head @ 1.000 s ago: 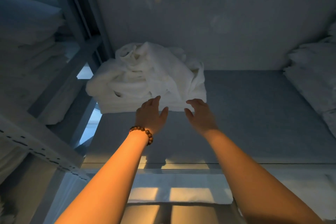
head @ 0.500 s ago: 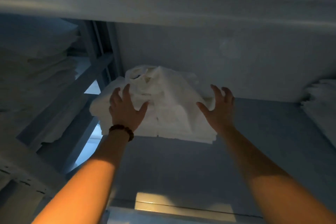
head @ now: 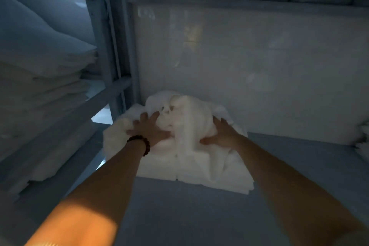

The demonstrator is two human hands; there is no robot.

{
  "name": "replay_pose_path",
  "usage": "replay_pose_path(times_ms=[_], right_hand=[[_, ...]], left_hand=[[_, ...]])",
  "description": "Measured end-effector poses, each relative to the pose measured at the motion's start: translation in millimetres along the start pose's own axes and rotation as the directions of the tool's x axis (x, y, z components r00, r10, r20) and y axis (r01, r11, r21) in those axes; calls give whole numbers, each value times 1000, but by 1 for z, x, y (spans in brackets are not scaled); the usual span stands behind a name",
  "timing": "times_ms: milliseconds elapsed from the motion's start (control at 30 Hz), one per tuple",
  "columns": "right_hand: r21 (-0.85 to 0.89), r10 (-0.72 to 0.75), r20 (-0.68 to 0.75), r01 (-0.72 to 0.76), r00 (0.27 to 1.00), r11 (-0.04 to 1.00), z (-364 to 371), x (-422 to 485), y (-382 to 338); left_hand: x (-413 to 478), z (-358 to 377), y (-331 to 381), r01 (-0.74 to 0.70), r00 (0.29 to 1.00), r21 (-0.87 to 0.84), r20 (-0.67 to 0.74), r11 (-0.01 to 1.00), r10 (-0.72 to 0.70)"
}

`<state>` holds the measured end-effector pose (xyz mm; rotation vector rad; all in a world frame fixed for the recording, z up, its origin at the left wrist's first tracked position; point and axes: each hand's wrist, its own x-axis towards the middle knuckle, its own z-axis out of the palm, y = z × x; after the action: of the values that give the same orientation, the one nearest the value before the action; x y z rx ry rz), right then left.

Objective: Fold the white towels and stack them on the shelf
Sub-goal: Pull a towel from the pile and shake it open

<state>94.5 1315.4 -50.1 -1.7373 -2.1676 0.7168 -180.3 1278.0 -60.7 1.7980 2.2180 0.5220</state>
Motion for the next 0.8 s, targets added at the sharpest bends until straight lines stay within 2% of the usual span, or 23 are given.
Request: replay_pose_path(times_ms=[100, 233, 400, 567, 800], right_hand=[[-61, -23, -15, 22, 1000, 998, 17, 4, 5], [-31, -115, -152, 111, 982, 993, 22, 0, 4], [51, -189, -348, 220, 918, 974, 22, -26, -3], [168, -159, -423, 249, 892, 954, 9, -69, -17], [188, -163, -457, 274, 874, 943, -8, -160, -44]], left_hand=[[2, 9, -6, -22, 991, 60, -131, 998, 30], [2, 12, -9, -116, 964, -64, -249, 991, 97], [-25, -2, 7, -275, 867, -143, -463, 951, 182], [-70, -45, 24, -343, 844, -157, -484, 926, 230], [-147, -89, 25, -382, 855, -175, -440, 907, 275]])
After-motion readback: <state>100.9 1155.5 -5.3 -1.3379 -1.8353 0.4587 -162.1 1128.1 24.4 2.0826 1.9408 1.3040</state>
